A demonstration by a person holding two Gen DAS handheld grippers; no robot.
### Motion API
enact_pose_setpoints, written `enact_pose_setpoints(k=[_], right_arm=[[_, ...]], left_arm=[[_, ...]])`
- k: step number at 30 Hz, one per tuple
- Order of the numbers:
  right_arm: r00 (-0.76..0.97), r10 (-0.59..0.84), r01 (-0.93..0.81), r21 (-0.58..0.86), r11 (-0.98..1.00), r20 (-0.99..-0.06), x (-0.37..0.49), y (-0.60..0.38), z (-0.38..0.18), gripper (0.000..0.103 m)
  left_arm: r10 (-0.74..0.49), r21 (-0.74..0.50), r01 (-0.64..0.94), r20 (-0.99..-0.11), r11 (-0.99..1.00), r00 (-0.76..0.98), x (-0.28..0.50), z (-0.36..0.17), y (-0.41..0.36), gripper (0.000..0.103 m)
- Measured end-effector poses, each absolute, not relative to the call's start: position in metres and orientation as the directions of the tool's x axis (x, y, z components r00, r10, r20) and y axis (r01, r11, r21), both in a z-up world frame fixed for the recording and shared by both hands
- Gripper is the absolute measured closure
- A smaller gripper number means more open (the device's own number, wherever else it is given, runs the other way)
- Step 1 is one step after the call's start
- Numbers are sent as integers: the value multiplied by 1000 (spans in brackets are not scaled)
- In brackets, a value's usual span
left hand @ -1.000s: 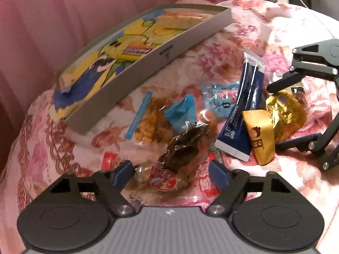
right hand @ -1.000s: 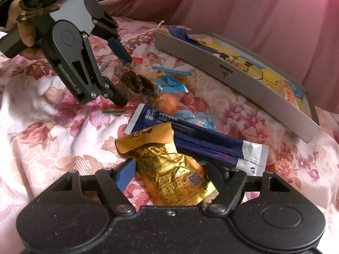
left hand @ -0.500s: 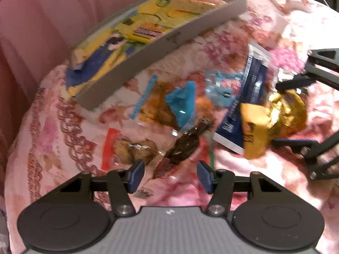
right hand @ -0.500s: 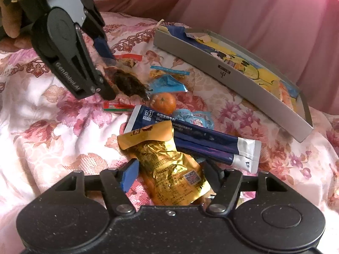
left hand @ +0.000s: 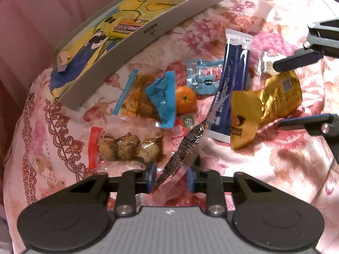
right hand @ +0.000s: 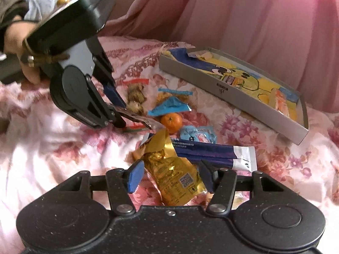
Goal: Organize snacks
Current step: 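Grasp the brown dried-fish strip with the left tool while the right tool grasps the gold wrapper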
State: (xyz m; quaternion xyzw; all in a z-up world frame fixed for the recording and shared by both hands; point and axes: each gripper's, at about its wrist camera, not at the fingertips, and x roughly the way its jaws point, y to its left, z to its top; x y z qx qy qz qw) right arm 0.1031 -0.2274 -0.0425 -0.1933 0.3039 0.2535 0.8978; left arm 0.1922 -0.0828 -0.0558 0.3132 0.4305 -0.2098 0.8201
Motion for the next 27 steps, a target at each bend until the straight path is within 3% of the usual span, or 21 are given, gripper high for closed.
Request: enact_pose_setpoints(k=[5, 16, 18, 20, 21, 27], right_arm=[[676, 359, -576, -158, 802, -644, 101, -234, -37, 53], [634, 365, -609, -150, 779, -682, 101, -224, -46, 54], [630, 347, -617, -176, 767, -694, 106, -216, -54, 59], [626, 326, -630, -213, 747, -708, 108, -208, -61, 79], [626, 313, -633, -230, 740, -715, 108, -205, -65, 83], [672, 267, -624, -334, 707, -691, 95, -197, -68, 84]], left_arm=[[-70, 312, 584, -840, 749, 538, 198, -52, -75, 79], [-64, 311, 574, -840, 757, 538, 200, -54, -73, 79], [-60, 310, 567, -840, 763, 540, 201, -55, -75, 79], [-51, 311, 556, -840, 771, 540, 201, -55, -76, 79], [-50, 307, 551, -840, 776, 540, 201, -54, -76, 80], [-66, 259, 549, -862, 795, 502, 196, -49, -78, 83]])
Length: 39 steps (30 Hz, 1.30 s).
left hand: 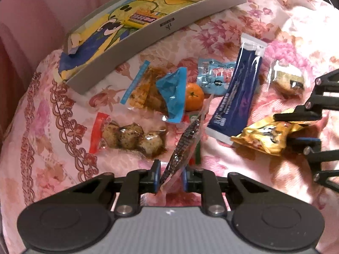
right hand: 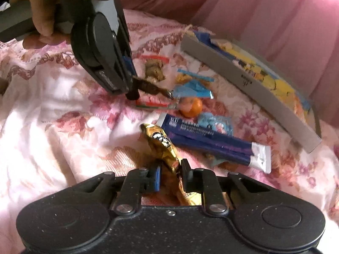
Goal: Organize snacks
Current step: 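Grasp the brown dried-fish strip with the left tool while the right tool grasps the gold wrapper, then carry both snacks into the grey tray and open both tools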
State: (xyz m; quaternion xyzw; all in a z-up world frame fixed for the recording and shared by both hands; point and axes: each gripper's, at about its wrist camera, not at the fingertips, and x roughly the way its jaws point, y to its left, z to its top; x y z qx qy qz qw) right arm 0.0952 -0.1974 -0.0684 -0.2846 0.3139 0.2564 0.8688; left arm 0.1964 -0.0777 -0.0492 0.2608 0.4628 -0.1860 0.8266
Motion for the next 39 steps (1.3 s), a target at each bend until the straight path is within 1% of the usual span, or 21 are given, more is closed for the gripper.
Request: enact_pose_setpoints(k=[2, 6, 8, 12, 16, 22, 25, 28, 32, 39], right_arm=[[695, 267, -611, -352, 709, -668, 94, -198, -65, 87], [741, 257, -576, -389, 719, -621, 92, -199, -61, 88], [755, 255, -565, -401, 721, -604, 91, -200, -59, 88], [781, 240, -540, -430, 724, -576, 87, -200, -56, 88], [815, 234, -505, -453, 734, -529, 84, -202, -51, 89], [846, 213, -457, -457, 763, -490, 87, -208, -45, 89], [868, 192, -431, -502, 750, -458, 87, -208, -46, 89], [897, 173, -390, -542, 744, -408, 86, -208, -43, 89], [936, 138, -305, -549, 778, -323, 97, -215, -33, 89], [981, 78, -151, -451, 880, -176, 132, -236, -10, 89]], left_arm=[[-70, 242, 539, -867, 807, 494, 195, -45, -79, 87], [-49, 203, 482, -887, 852, 460, 198, -38, -79, 93], [-49, 173, 448, -896, 877, 441, 200, -35, -77, 94], [-122, 67, 401, -895, 914, 429, 199, -26, -71, 97], [-157, 9, 362, -891, 932, 427, 196, -19, -70, 97], [-167, -4, 314, -854, 949, 493, 196, -6, -73, 97], [-173, -10, 300, -835, 954, 523, 198, 0, -77, 97], [-181, -18, 286, -813, 958, 554, 201, 7, -80, 97], [-192, -32, 266, -773, 964, 604, 211, 18, -84, 97], [-197, -36, 234, -673, 972, 713, 243, 51, -101, 97]])
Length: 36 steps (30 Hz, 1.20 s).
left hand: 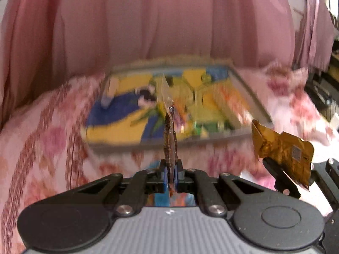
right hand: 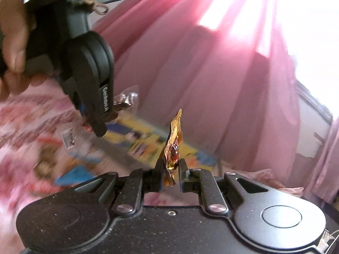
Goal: Organize snacks
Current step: 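Carry both snacks into the grey tray and open both tools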
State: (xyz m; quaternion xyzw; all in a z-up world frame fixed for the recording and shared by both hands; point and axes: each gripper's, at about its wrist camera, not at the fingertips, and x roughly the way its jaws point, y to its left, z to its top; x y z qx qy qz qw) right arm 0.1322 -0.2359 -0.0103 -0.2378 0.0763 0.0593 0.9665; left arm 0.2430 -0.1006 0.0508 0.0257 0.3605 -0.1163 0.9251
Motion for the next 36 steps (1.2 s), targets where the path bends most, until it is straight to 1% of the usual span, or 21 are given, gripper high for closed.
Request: enact_pose_setpoints(k=[3, 8, 11, 15, 22, 25, 29, 33, 36], right_arm=[[986, 64, -119, -379, 918, -154, 155, -245, -3, 89], [987, 54, -102, -325, 940, -154, 190, -256, 0, 89], [984, 62, -109, -283, 953, -169, 207, -260, 0, 89], [974, 112, -151, -196, 969, -196, 226, -262, 1, 89], [952, 158, -181, -67, 981, -261, 253, -269, -2, 89], [943, 159, -176, -30, 984, -293, 261, -275, -6, 89], [938, 144, -152, 2, 988, -314, 265, -284, -8, 88], [936, 122, -118, 31, 992, -330, 266, -292, -7, 88], [937, 92, -85, 36, 996, -336, 265, -296, -7, 84]], left_arm=[[-183, -34, 210, -635, 977, 751, 260, 61, -107, 97], [-157, -18, 184, -605, 983, 781, 291, 64, -114, 97], [-124, 6, 163, -616, 987, 778, 311, 56, -116, 97], [-47, 68, 122, -659, 990, 751, 334, 39, -119, 96], [4, 116, 99, -664, 988, 747, 363, 24, -130, 95], [9, 114, 91, -670, 989, 742, 371, 17, -137, 95], [-18, 70, 89, -678, 994, 734, 375, 8, -141, 95], [-31, 59, 98, -685, 993, 728, 373, 2, -146, 95], [-43, 33, 91, -693, 995, 720, 372, 0, -146, 94]])
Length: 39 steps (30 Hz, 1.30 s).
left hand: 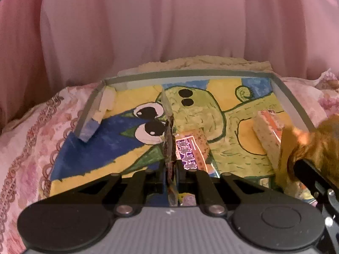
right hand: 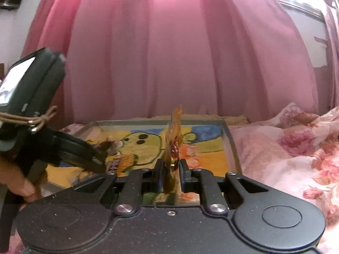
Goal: Organize snacks
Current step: 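Carry both snacks into the grey tray and open both tools, then withdraw both open tools from the tray back over the snack pile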
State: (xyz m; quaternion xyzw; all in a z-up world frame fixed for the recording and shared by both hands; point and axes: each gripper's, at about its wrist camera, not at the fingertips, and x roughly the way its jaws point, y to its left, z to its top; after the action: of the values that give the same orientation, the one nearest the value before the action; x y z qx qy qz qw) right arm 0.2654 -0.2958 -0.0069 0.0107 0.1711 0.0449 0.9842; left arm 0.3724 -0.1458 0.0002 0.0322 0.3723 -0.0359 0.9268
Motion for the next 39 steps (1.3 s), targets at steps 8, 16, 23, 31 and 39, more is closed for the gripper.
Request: enact_pose_setpoints(k=[8, 16, 23, 31, 39], right_arm=[[939, 44, -29, 50, 998, -341, 268, -307, -7, 64], [946, 18, -4, 43, 999, -324, 259, -309, -3, 42], [956, -4, 21, 56, 998, -292, 238, -317, 10, 14], [976, -31, 47, 72, 996, -218, 192, -322, 30, 1], [982, -53, 65, 58, 996, -183, 132, -317, 42, 1]], left_arm=[[-77, -42, 67, -702, 997, 708, 371, 0, -137, 78], [-93, -113, 23, -662, 993, 744, 356, 8, -122, 27], [-51, -125, -25, -570, 992, 820, 325, 29, -110, 3], [-46, -158, -39, -497, 987, 866, 280, 48, -96, 1], [-55, -207, -38, -423, 978, 905, 222, 59, -82, 1]])
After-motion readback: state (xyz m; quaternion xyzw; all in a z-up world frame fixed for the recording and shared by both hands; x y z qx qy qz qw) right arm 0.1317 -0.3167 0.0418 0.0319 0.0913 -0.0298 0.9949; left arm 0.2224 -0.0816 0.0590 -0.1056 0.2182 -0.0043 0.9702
